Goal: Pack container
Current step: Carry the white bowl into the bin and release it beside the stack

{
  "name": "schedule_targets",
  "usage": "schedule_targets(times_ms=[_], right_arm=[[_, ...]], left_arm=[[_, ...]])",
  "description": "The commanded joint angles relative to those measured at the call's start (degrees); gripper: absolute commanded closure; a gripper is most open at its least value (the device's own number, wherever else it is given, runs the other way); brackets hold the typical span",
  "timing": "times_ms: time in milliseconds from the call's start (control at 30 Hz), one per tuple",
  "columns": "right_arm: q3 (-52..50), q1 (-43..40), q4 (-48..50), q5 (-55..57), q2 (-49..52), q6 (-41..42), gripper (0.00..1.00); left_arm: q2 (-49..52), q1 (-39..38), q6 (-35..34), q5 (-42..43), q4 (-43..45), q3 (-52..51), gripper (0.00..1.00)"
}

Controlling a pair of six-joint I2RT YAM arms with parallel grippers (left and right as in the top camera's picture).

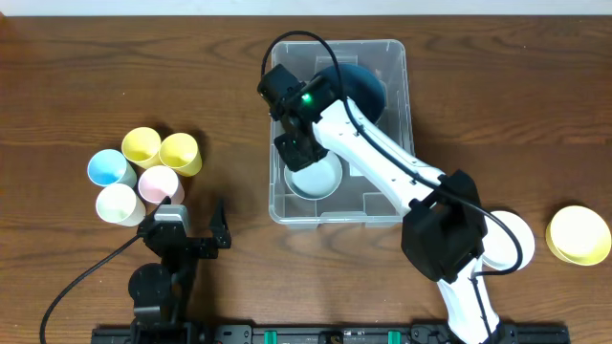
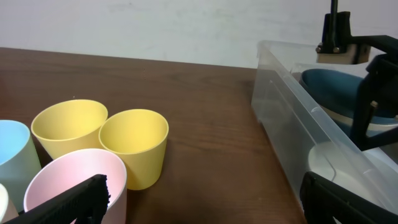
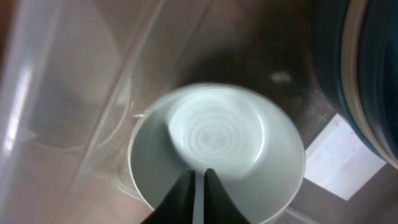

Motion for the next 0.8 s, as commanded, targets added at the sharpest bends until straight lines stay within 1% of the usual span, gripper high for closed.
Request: schedule_targets(times_ms=[0, 100, 200, 333, 533, 600, 700, 767], right_arm=[[0.15, -0.20, -2.03, -1.99, 0.24, 0.52, 0.98], [0.07, 0.09, -4.63, -2.10, 0.26, 0.50, 0.99], [-0.90, 0.22, -4.24, -1.68, 0.26, 0.48, 0.98], [-4.44, -0.26, -0.24, -1.70, 0.26, 0.50, 0.95], [-10.12, -1.73, 6.99, -1.70, 0.26, 0.50, 0.97], [-10.49, -2.12, 8.39, -1.68, 0.26, 0.48, 0.96], [-10.91, -2.75, 10.73, -1.55, 0.26, 0.46, 0.89], [-11.34, -3.19, 12.55, -0.59, 0.26, 0.48, 0.88]], left_arm=[[-0.35, 0.39, 0.79, 0.55, -0.66, -1.42, 0.02], [-0.35, 0.39, 0.79, 0.55, -0.66, -1.42, 0.02], [-0.35, 0.39, 0.79, 0.55, -0.66, -1.42, 0.02], [-0.35, 0.39, 0.79, 0.55, -0.66, -1.42, 0.02], [-0.35, 0.39, 0.79, 0.55, -0.66, -1.42, 0.02], [-0.35, 0.39, 0.79, 0.55, -0.66, -1.42, 0.02], [-0.35, 0.39, 0.79, 0.55, -0.66, -1.42, 0.02], [-0.35, 0.39, 0.79, 0.52, -0.66, -1.42, 0.02]])
